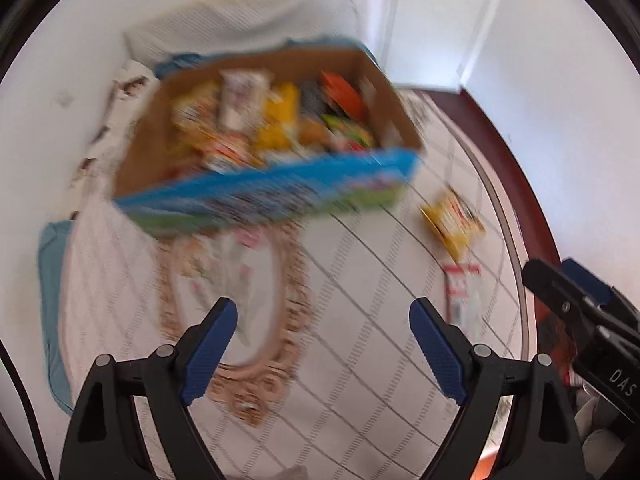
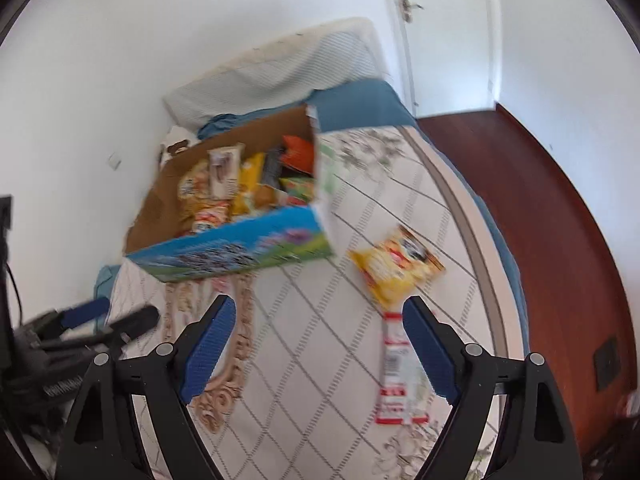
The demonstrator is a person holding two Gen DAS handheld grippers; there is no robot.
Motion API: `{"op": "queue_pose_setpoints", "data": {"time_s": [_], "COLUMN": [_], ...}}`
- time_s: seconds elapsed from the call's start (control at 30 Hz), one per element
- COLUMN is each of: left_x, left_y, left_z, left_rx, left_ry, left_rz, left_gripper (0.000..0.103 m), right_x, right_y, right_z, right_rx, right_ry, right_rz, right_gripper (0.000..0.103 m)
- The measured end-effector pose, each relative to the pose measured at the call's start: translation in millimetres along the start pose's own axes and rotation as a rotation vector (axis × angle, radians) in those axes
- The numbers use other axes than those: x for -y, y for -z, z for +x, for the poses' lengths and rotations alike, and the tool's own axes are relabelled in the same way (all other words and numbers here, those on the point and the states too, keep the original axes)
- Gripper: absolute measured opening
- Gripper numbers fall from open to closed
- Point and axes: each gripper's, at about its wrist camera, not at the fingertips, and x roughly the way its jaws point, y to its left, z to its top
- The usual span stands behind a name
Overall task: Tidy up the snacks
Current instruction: 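Move both tools toward the last snack packs on the quilt, then grasp the red-white stick pack with left tool while right tool grasps the yellow panda chip bag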
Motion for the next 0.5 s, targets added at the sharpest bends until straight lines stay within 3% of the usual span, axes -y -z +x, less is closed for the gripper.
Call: {"op": "queue_pose_setpoints", "data": {"time_s": [0.07, 0.27, 0.43, 0.5], "left_x": [32.1, 115.4, 155.3, 169.6], "left_y": [0.0, 0.1, -2.2, -1.8], "left_z": [32.5, 128.1, 168.5, 177.0], "left_rx": [-0.084, -0.337, -0.416, -0.386], "left_ry": [0.028, 0.125, 0.102, 0.040], "left_rz": [0.032, 0.064, 0.090, 0.144], "left_gripper": [0.088, 0.088, 0.088, 0.086], "right_x": [32.9, 117.6, 163.1, 176.0], "right_y": [5.6, 23.4, 34.3, 35.1], "right_z": [10.7, 37.0, 54.2, 59.2], "right_rx": [-0.020, -0.082, -0.133, -0.146], "right_ry": [0.016, 0.086, 0.125, 0.131], "right_rz": [0.054, 0.190, 0.267, 0.289], "right_gripper": [0.068, 0.067, 0.067, 0.067]}}
